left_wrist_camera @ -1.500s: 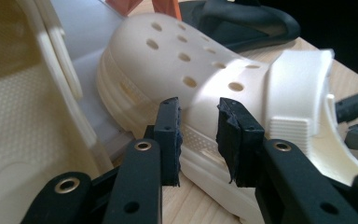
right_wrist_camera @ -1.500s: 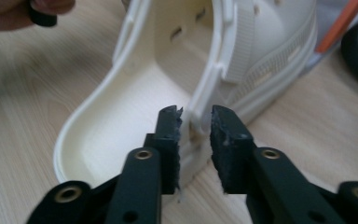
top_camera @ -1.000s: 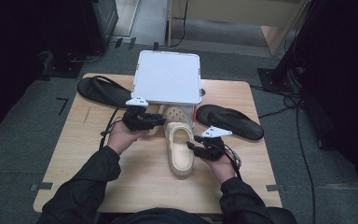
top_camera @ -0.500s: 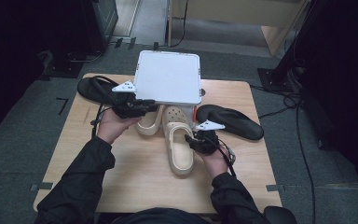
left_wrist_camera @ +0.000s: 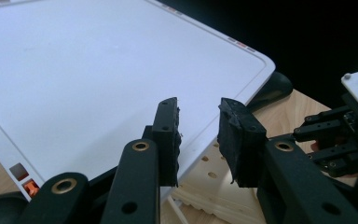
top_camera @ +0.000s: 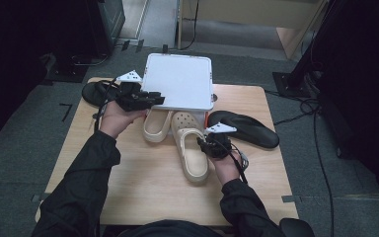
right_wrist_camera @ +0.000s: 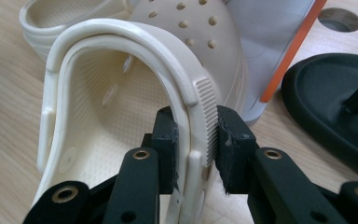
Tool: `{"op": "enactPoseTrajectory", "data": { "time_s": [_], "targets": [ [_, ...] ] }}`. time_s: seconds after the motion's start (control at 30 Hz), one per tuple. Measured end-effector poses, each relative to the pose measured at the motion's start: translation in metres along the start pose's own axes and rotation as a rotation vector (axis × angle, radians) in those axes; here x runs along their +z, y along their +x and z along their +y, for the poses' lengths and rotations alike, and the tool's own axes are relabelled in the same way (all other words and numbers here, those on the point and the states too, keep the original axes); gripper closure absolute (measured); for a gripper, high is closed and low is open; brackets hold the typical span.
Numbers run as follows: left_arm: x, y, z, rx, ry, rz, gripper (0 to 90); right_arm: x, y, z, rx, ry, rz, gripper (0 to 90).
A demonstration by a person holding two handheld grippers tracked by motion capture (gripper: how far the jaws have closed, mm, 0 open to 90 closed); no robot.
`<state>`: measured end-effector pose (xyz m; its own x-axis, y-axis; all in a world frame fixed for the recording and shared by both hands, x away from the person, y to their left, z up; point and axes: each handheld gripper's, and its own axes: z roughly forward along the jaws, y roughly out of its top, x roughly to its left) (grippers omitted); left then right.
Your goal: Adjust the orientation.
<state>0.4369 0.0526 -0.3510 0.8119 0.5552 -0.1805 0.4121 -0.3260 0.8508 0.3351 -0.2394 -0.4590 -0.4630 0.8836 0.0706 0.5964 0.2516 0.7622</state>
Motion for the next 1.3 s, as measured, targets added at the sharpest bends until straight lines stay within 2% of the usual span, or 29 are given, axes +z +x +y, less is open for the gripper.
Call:
{"op": "enactPoseTrajectory", "data": {
  "time_s": [0.13, 0.27, 0.4, 0.57, 0.83, 1.07, 1.1, 1.17, 1.23, 1.3],
  "targets": [
    [0.009, 0.005, -0.002, -0.006, 0.031, 0.010, 68.8, 0.002, 0.000, 0.002, 0.017, -0.006, -0.011, 72.9],
    [0.014, 0.006, -0.004, -0.006, 0.055, 0.011, 68.8, 0.002, -0.006, 0.003, 0.047, -0.019, -0.021, 74.7],
    [0.015, 0.005, -0.007, -0.013, 0.043, 0.008, 68.7, 0.002, -0.011, 0.007, 0.074, -0.012, -0.013, 75.7],
    [0.014, 0.005, -0.009, -0.005, 0.039, 0.015, 69.0, 0.001, -0.016, 0.013, 0.096, -0.025, -0.043, 76.4],
    [0.016, 0.004, -0.009, -0.007, 0.029, 0.014, 69.1, 0.005, -0.025, 0.021, 0.151, -0.075, -0.073, 76.5],
    [0.016, 0.005, -0.009, -0.011, 0.026, 0.019, 69.4, 0.018, -0.014, 0.022, 0.123, -0.057, -0.096, 75.2],
    [0.017, 0.006, -0.009, -0.014, 0.025, 0.019, 69.5, 0.019, -0.013, 0.022, 0.131, -0.060, -0.095, 74.7],
    [0.017, 0.007, -0.009, -0.023, 0.020, 0.018, 69.5, 0.021, -0.013, 0.021, 0.147, -0.054, -0.075, 73.6],
    [0.016, 0.009, -0.010, -0.028, 0.018, 0.014, 69.5, 0.021, -0.012, 0.020, 0.130, -0.056, -0.075, 72.9],
    [0.016, 0.009, -0.010, -0.029, 0.019, 0.015, 69.5, 0.021, -0.014, 0.019, 0.136, -0.056, -0.056, 70.9]
  ]
}}
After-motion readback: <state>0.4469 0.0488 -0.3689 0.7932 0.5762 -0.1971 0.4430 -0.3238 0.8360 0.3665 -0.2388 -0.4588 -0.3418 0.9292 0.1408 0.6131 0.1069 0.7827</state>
